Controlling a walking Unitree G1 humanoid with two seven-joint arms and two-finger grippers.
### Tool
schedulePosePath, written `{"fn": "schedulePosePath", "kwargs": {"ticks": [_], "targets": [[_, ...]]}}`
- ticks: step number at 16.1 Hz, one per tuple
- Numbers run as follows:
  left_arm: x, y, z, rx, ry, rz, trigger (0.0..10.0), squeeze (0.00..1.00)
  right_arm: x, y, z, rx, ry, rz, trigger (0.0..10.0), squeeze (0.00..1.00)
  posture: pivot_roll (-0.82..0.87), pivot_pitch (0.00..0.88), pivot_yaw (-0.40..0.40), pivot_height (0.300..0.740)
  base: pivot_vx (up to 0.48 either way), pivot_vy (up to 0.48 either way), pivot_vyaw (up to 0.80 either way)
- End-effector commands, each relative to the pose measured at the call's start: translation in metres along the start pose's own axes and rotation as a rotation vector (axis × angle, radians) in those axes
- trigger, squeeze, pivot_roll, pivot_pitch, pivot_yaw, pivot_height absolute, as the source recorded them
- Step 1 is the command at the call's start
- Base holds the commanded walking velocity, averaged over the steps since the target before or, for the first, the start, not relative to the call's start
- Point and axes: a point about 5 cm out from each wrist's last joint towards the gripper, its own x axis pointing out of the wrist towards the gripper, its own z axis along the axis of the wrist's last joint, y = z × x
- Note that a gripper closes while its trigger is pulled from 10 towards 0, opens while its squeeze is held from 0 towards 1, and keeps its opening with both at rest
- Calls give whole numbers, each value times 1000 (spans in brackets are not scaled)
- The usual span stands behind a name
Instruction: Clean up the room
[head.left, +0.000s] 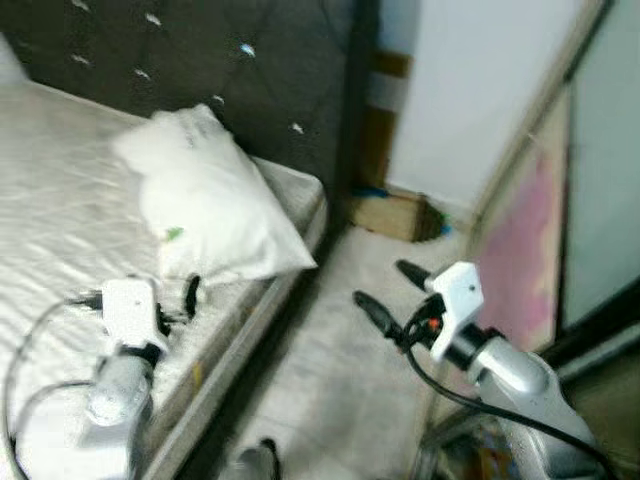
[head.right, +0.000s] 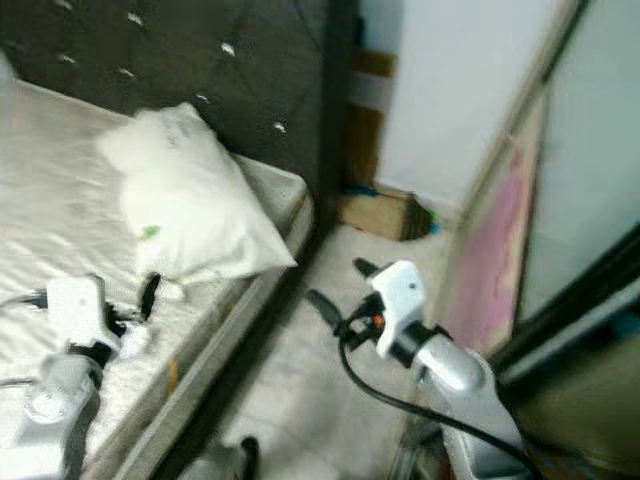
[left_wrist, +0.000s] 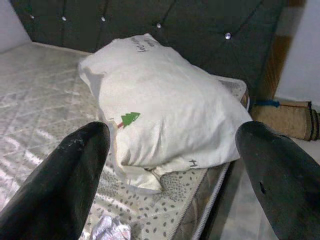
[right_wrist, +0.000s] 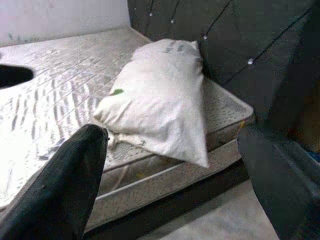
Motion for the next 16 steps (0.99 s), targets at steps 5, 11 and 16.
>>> {"fn": "schedulePosePath", "kwargs": {"ticks": [5,11,16], "targets": [[1,1,1,6,-4,9,10000,0,6,-5,0,-19,-18,-79,10000,0,20,86,-26,740,0,0,790],[1,1,-1,-10,11,15,10000,0,6,-11,-1,-4,-39,-137,10000,0,18,93,-27,740,0,46,258],[2,2,-2,-11,24,23,10000,0,3,-14,-3,-13,-37,-162,10000,0,16,97,-27,740,0,460,0]]}}
